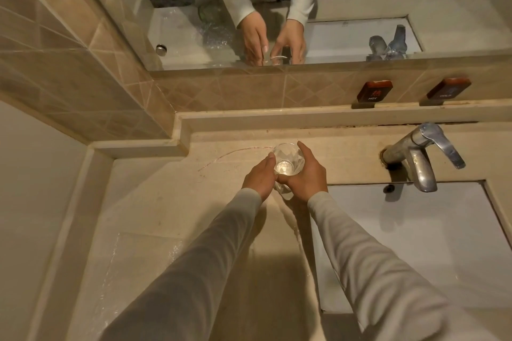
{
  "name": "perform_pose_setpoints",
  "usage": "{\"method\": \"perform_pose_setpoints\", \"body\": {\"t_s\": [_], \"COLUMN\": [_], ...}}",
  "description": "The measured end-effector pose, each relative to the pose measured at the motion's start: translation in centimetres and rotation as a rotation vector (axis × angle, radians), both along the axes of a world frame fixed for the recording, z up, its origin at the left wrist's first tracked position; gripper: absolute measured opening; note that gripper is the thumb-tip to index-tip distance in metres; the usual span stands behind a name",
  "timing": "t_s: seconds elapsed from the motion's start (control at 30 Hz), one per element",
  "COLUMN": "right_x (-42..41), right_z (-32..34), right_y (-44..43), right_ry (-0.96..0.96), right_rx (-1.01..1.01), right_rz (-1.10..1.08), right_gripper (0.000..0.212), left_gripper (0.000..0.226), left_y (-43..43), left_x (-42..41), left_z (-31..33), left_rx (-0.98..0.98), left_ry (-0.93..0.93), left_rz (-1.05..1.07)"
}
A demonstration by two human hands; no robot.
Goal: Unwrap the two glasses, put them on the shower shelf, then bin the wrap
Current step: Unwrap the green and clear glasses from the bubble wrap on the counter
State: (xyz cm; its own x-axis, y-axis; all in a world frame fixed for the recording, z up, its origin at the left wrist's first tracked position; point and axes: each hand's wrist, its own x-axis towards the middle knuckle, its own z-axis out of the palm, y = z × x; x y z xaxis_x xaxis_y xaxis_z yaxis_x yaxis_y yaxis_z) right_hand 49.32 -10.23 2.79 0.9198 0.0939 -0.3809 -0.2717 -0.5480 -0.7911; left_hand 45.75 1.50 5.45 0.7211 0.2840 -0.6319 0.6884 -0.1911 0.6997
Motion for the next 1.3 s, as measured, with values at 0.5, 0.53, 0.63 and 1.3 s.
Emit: {"method": "perform_pose_setpoints", "body": {"t_s": [0.5,0.53,0.63,1.3], "right_x": [-3.5,-4.1,-6.1,-28.0], "right_z": [2.6,2.7,3.5,2.8], "right_y": [-1.4,-1.5,-1.5,3.1], "right_ry": [-0.083,-0.101,-0.155,-0.093], "right_rx": [-0.004,-0.014,-0.027,0.026], "right_rz": [0.064,0.063,0.05,0.066], "right_gripper": [0.115,0.115,0.113,0.069], "left_gripper": [0.063,0.062,0.062,0.032], "left_y": [0.2,0.5,1.7,11.2], "left_x": [-3.7,-4.4,-7.0,-35.5], "left_z": [2.4,2.7,3.7,0.3], "left_rx": [-0.018,-0.032,-0.034,-0.019], "left_ry": [-0.069,-0.086,-0.129,-0.283], "left_rz": [0.055,0.07,0.096,0.415]}}
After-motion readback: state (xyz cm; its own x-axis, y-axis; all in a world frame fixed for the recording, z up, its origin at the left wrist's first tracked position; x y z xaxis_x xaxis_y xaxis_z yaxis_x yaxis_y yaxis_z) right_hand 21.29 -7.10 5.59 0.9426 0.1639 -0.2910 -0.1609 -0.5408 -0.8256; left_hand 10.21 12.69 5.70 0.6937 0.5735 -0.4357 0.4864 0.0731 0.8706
